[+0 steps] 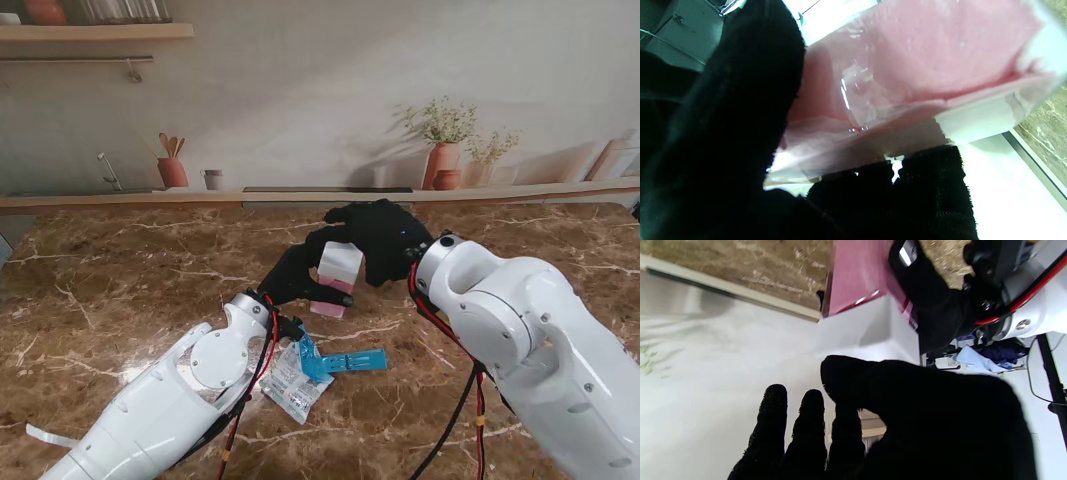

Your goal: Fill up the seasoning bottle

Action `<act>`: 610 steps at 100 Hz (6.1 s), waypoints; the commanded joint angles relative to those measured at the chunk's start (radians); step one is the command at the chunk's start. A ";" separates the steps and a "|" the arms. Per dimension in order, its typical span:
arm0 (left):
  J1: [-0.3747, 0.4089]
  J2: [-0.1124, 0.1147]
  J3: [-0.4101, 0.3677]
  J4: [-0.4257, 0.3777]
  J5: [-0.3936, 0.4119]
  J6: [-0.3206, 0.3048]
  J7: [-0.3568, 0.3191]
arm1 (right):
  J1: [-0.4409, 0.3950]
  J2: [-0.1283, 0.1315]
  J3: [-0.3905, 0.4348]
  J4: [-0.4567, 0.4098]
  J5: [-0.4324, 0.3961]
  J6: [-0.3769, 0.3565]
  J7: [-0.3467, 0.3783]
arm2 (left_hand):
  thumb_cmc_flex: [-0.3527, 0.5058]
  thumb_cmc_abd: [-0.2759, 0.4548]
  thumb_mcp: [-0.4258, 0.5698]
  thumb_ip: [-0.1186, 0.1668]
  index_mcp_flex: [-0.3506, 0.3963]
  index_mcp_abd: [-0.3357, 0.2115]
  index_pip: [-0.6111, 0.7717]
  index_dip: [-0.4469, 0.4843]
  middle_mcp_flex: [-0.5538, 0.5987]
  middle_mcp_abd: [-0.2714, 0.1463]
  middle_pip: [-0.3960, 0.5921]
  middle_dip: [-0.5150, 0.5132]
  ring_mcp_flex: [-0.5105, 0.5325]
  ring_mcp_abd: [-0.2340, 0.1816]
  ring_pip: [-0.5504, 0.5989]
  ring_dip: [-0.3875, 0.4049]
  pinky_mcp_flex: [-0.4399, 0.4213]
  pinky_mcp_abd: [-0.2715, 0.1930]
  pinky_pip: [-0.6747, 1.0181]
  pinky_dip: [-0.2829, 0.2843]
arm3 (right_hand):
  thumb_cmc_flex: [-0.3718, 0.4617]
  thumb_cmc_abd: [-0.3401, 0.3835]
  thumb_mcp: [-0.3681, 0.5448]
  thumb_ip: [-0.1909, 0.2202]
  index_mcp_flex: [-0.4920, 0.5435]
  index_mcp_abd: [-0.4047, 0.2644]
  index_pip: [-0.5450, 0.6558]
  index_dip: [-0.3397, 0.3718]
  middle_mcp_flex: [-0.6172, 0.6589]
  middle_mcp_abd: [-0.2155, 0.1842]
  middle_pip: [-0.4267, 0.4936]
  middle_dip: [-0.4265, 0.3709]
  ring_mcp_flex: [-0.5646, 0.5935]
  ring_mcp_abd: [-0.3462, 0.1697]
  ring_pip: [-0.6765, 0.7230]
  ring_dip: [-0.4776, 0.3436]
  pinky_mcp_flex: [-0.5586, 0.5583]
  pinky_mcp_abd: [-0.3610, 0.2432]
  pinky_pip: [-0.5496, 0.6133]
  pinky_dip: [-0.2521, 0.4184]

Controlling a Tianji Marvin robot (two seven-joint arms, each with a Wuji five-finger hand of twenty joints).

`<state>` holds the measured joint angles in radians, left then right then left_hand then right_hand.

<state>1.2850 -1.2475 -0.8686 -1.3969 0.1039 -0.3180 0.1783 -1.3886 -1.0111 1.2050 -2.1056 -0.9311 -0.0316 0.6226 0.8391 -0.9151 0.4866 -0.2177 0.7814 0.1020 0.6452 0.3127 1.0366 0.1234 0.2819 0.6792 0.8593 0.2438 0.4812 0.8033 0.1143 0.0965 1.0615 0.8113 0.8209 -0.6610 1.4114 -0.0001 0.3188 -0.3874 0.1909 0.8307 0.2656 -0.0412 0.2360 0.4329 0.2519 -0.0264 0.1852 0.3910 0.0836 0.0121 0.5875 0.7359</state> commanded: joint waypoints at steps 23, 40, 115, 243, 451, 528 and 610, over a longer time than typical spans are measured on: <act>0.005 0.001 -0.005 -0.016 0.005 -0.008 0.002 | 0.036 0.005 -0.036 0.069 -0.004 -0.007 0.002 | 0.202 0.457 0.338 0.003 0.175 -0.209 0.170 0.057 0.076 -0.075 0.070 0.025 0.064 -0.039 0.102 0.035 -0.006 -0.073 0.007 0.023 | 0.016 0.028 0.004 -0.094 0.034 -0.021 0.028 0.032 0.015 -0.016 0.063 0.012 -0.004 -0.017 0.053 -0.012 0.018 -0.020 0.027 0.023; 0.009 0.003 -0.010 -0.019 0.007 -0.009 0.002 | 0.043 0.005 -0.042 0.074 0.004 0.000 -0.001 | 0.202 0.456 0.337 0.003 0.176 -0.211 0.171 0.058 0.077 -0.075 0.071 0.025 0.064 -0.039 0.102 0.035 -0.007 -0.075 0.006 0.023 | -0.222 0.106 -0.244 -0.111 0.086 0.003 0.082 0.068 0.055 -0.037 0.114 0.069 0.017 -0.029 0.093 0.003 0.017 -0.022 0.039 0.010; 0.014 0.006 -0.016 -0.029 0.009 -0.009 0.000 | -0.047 -0.031 -0.065 0.008 -0.286 0.163 -0.132 | 0.201 0.455 0.341 0.003 0.178 -0.206 0.169 0.057 0.078 -0.072 0.071 0.025 0.064 -0.036 0.101 0.035 -0.007 -0.075 0.006 0.023 | -1.123 0.547 -0.705 0.022 0.314 0.288 0.093 -0.223 0.614 -0.019 0.018 0.097 0.497 0.036 0.118 0.113 0.265 0.064 0.284 -0.033; 0.026 0.015 -0.024 -0.053 0.028 -0.013 -0.010 | 0.035 -0.001 -0.015 0.140 0.007 -0.165 -0.124 | 0.202 0.458 0.338 0.003 0.177 -0.207 0.170 0.059 0.077 -0.072 0.071 0.025 0.064 -0.037 0.100 0.035 -0.009 -0.071 0.004 0.023 | -0.433 0.049 -0.240 -0.128 0.285 0.236 0.185 0.057 0.209 -0.069 0.157 0.066 0.080 -0.067 0.197 0.009 0.079 -0.042 0.167 -0.027; 0.044 0.009 -0.034 -0.063 0.009 -0.020 0.008 | -0.028 -0.051 -0.141 0.226 -0.221 0.152 -0.479 | 0.194 0.451 0.355 0.000 0.169 -0.183 0.154 0.034 0.084 -0.034 0.068 0.016 0.094 -0.032 0.117 0.005 0.025 -0.070 0.028 0.043 | -0.644 0.080 -0.624 -0.011 0.966 0.154 0.644 -0.068 1.150 -0.067 0.410 0.305 0.898 -0.017 0.697 0.368 0.561 0.062 0.895 0.154; 0.046 0.009 -0.032 -0.068 0.006 -0.016 0.009 | -0.094 -0.056 -0.136 0.078 -0.348 0.348 -0.348 | 0.194 0.450 0.360 -0.002 0.173 -0.177 0.156 0.029 0.086 -0.041 0.070 0.020 0.093 -0.027 0.120 -0.009 0.024 -0.066 0.031 0.044 | -1.051 0.459 -0.664 0.044 0.427 0.280 0.158 -0.321 0.862 -0.004 0.083 0.066 0.706 0.043 0.347 0.206 0.430 0.030 0.716 0.005; 0.047 0.016 -0.040 -0.080 0.010 -0.017 -0.007 | -0.095 -0.006 0.072 0.044 0.101 0.021 -0.106 | 0.196 0.452 0.355 -0.001 0.173 -0.184 0.162 0.034 0.085 -0.045 0.072 0.022 0.089 -0.031 0.124 -0.003 0.021 -0.068 0.030 0.045 | -0.364 -0.042 -0.051 -0.034 0.016 0.340 0.012 -0.043 0.110 -0.023 -0.060 -0.015 0.062 -0.048 -0.013 -0.003 0.036 -0.007 0.038 0.082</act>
<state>1.3356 -1.2307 -0.9092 -1.4685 0.1137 -0.3312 0.1718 -1.4876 -1.0078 1.2844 -2.0922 -0.8549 -0.0131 0.5188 0.8515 -0.9025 0.4877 -0.2433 0.7863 0.1632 0.6340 0.3176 1.0461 0.1554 0.2951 0.6795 0.8848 0.2628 0.5085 0.7814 0.1287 0.0852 1.0612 0.8327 0.4233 -0.6781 1.3423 0.0210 0.2896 -0.0255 0.1695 0.7633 0.3371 -0.0341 0.1553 0.3953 0.2766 -0.0429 0.1570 0.4031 0.1048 0.0242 0.6035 0.7852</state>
